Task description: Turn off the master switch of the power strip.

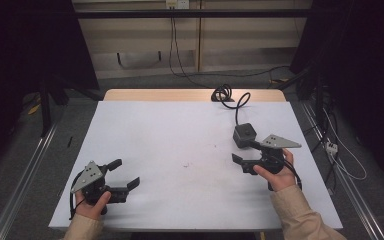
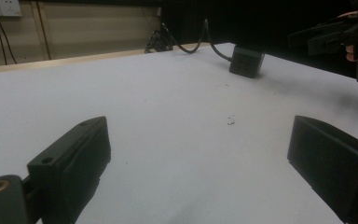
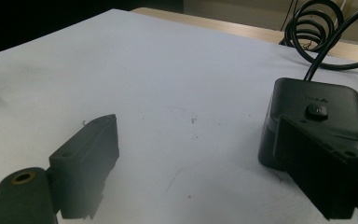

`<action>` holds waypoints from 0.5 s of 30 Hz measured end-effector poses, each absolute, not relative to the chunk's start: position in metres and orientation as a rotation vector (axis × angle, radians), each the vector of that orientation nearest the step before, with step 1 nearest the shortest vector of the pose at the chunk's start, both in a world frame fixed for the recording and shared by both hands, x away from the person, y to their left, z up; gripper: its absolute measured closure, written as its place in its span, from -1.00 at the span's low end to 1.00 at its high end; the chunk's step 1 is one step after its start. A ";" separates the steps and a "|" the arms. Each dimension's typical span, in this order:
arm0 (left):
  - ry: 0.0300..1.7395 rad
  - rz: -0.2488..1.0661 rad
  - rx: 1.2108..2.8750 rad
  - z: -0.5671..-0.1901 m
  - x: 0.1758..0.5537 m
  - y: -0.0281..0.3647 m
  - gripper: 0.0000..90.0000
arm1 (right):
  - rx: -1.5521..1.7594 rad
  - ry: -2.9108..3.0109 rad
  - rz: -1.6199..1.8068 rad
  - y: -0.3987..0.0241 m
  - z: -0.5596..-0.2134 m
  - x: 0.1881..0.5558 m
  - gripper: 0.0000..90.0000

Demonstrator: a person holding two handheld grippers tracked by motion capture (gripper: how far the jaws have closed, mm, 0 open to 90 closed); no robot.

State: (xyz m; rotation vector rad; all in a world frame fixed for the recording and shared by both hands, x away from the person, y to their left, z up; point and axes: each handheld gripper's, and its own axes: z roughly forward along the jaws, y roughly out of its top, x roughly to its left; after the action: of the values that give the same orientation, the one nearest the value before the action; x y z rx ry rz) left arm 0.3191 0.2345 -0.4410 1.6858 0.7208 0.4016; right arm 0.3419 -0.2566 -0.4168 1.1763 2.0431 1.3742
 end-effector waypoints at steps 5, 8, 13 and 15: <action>0.722 0.399 1.687 -0.441 0.319 0.234 -0.87 | 1.152 2.061 1.366 -0.257 -0.419 0.334 -0.70; 0.725 0.400 1.687 -0.441 0.319 0.234 -0.87 | 1.150 2.067 1.369 -0.256 -0.420 0.329 -0.70; 0.722 0.402 1.688 -0.441 0.319 0.234 -0.87 | 1.141 2.085 1.365 -0.257 -0.425 0.321 -0.70; 0.723 0.401 1.688 -0.441 0.319 0.234 -0.87 | 1.141 2.088 1.362 -0.258 -0.428 0.318 -0.70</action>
State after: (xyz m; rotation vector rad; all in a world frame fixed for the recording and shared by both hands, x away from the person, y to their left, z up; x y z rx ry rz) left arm 0.3190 0.2341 -0.4412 1.6884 0.7235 0.4014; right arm 0.3179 -0.2582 -0.4283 1.1407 2.0878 1.3620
